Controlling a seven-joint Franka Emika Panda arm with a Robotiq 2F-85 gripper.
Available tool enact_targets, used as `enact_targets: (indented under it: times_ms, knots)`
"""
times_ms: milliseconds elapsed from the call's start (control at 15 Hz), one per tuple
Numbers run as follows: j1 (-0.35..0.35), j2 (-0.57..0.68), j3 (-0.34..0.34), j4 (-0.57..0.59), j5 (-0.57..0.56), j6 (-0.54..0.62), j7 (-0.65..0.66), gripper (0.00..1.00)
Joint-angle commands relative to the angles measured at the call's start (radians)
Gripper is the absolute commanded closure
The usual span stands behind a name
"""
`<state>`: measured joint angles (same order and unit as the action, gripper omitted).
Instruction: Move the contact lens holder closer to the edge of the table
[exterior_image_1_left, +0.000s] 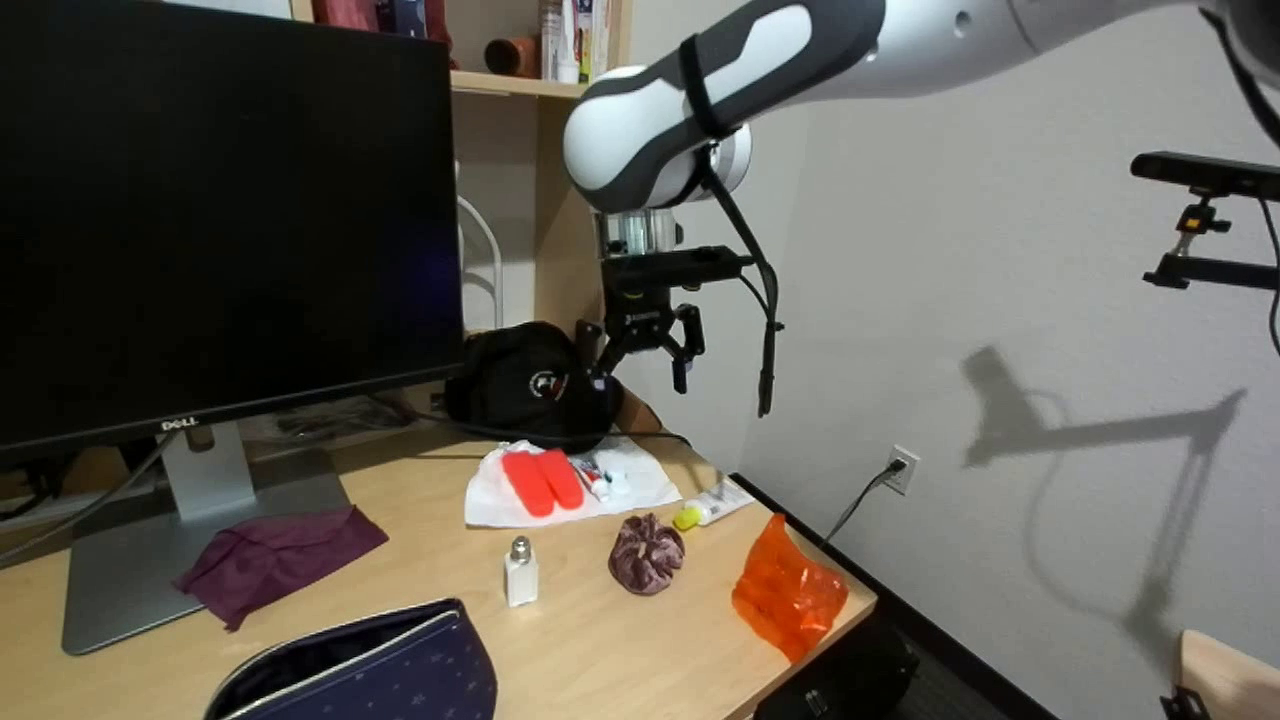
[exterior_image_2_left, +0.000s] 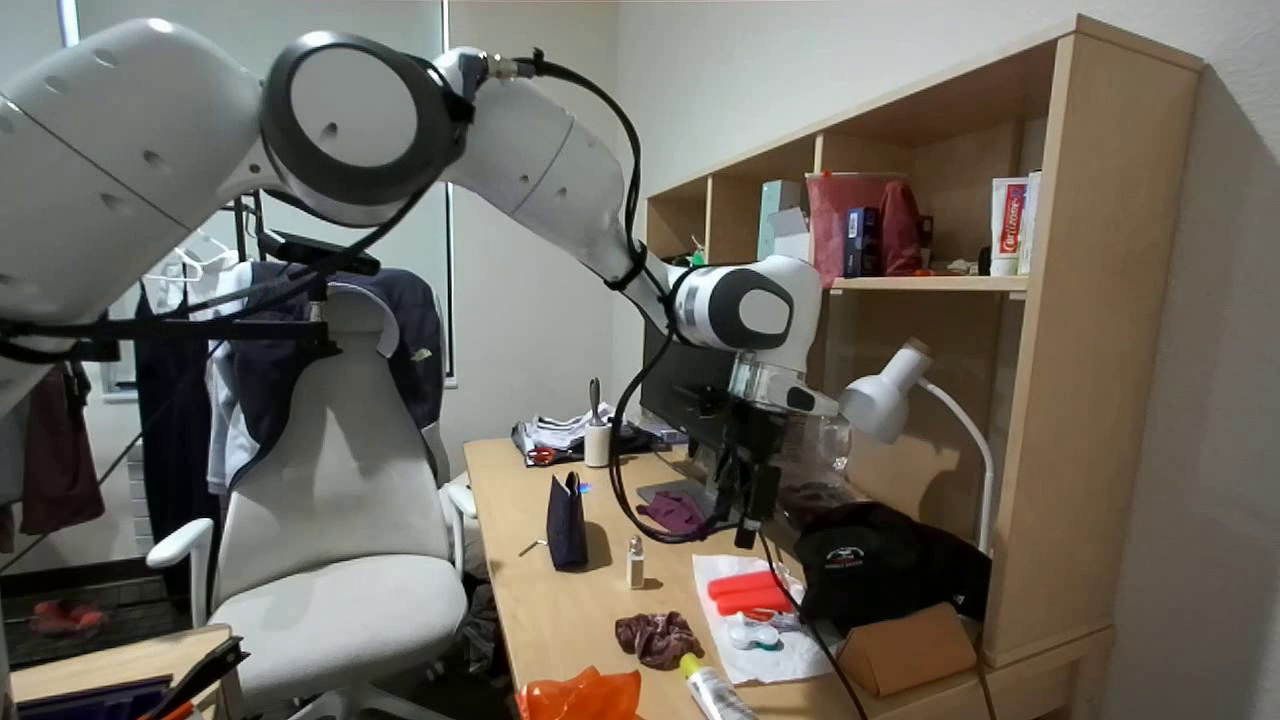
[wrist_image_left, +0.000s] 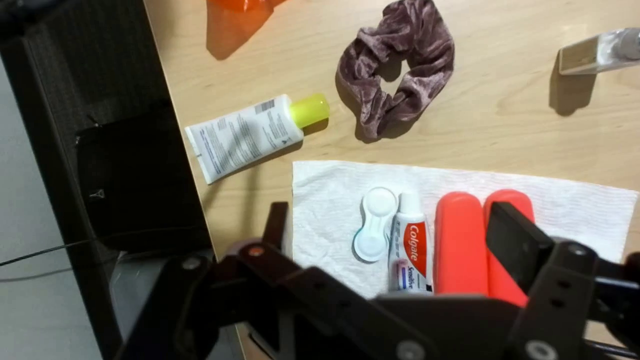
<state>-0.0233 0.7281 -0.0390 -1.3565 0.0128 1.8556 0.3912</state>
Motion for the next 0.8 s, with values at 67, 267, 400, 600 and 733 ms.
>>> enact_targets:
  times_ms: [67,267,400,600,733]
  knots:
    - [-0.016,0.16,-0.014,0.197,0.04,-0.119,-0.024,0.0]
    - [-0.027,0.247,-0.015,0.29,0.052,-0.151,-0.025,0.0]
    - [-0.027,0.278,-0.009,0.335,0.06,-0.186,-0.031,0.0]
    - [-0.012,0.257,-0.026,0.279,0.044,-0.141,-0.009,0.0]
    - [-0.009,0.258,-0.029,0.287,0.041,-0.14,-0.005,0.0]
